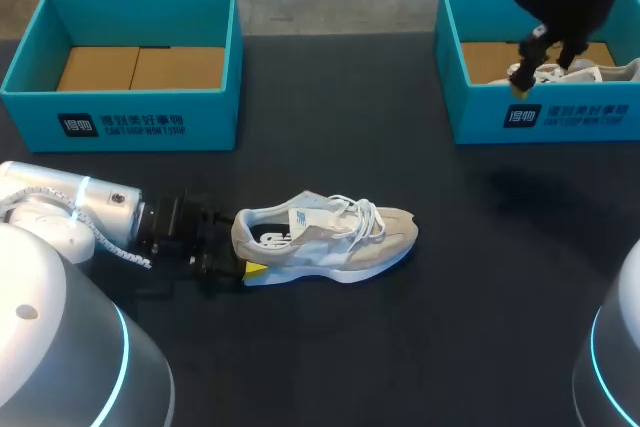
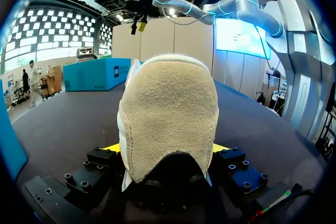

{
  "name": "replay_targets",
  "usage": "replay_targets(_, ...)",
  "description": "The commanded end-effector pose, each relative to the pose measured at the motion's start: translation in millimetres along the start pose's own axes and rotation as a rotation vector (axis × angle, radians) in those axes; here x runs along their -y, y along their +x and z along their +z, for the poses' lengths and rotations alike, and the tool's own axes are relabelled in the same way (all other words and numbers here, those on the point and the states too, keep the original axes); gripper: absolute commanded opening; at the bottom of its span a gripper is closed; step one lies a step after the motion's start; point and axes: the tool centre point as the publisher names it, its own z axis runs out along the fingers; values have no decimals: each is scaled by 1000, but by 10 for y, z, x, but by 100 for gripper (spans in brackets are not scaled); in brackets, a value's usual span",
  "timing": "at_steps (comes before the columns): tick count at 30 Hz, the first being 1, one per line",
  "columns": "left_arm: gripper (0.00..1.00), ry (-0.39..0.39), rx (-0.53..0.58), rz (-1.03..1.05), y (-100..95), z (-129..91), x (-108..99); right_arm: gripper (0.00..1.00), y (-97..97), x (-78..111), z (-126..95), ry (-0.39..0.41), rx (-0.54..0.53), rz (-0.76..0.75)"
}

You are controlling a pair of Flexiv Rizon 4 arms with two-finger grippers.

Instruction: Take the shoe out of the shoebox, open the shoe tongue, remove and reinsert the insole, then place the shoe into the shoebox

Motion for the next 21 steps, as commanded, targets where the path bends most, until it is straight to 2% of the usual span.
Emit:
replay_targets(1, 0, -1, -1, 0, -15, 14, -56, 100, 252, -73, 18, 25, 1, 48)
replay_targets(7, 0, -1, -1, 0, -15, 14, -56, 100, 675, -92, 87, 29, -14, 190)
replay_targets(10, 0, -1, -1, 0, -15, 14, -56, 100, 814, -5, 158, 14, -13, 264)
replay_targets(11, 0, -1, -1, 0, -15, 14, -56, 100, 890, -21, 171, 11, -15, 275)
replay_targets(12, 0, -1, -1, 0, -15, 14, -56, 100, 1023, -120, 167, 12, -14, 301)
replay_targets(21, 0, -1, -1, 0, -15, 14, -56, 100, 1633, -322, 308, 37, -21, 403)
